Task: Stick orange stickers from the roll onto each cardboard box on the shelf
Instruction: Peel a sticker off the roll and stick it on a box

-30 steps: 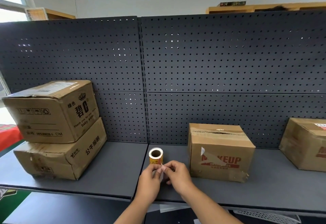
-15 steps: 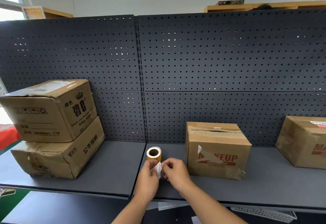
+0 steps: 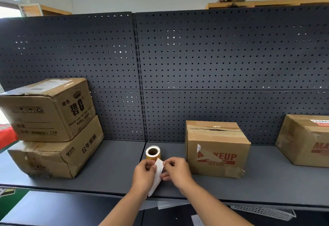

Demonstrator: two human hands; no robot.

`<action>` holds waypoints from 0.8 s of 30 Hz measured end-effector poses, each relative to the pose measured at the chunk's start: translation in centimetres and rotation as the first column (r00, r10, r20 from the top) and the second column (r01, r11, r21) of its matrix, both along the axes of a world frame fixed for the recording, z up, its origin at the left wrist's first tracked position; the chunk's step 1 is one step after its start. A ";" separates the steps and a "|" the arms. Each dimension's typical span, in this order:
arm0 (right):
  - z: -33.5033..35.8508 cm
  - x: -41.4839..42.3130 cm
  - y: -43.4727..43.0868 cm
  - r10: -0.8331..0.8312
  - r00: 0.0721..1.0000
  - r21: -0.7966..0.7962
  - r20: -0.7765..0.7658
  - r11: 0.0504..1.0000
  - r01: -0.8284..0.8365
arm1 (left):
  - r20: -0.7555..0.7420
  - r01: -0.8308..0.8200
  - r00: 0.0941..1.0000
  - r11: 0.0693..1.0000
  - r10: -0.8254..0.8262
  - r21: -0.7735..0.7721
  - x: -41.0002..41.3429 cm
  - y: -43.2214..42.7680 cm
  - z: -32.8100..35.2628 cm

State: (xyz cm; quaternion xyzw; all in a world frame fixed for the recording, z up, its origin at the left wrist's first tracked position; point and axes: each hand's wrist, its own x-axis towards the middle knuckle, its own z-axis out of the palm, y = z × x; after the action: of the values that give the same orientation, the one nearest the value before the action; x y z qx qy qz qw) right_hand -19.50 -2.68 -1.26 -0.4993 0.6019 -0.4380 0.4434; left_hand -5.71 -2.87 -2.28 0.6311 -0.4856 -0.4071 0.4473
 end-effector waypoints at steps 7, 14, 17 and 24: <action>0.0 -1.0 0.3 -0.076 0.996 -0.005 -0.041 0.997 0.076 | -0.003 -0.049 0.999 0.999 0.049 0.010 0.5 -0.6 -0.3; 0.9 -1.5 1.7 -0.084 0.974 -0.186 -0.210 0.982 0.045 | 0.003 -0.073 0.997 0.997 0.073 0.013 0.3 -1.2 0.0; 0.8 -1.6 2.4 -0.082 0.940 -0.301 -0.331 0.953 -0.023 | 0.050 -0.046 0.998 0.999 0.046 0.008 0.6 -1.4 0.1; 1.3 -2.4 2.0 -0.177 0.931 -0.357 -0.320 0.932 0.055 | 0.096 -0.077 0.992 0.997 0.077 -0.001 0.9 -1.7 -0.4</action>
State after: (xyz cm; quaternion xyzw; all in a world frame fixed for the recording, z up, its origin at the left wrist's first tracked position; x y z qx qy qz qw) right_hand -21.86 -0.68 0.02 -0.6010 0.6140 -0.4667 0.2098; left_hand -4.77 -4.56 -2.70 0.6687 -0.4814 -0.3594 0.4380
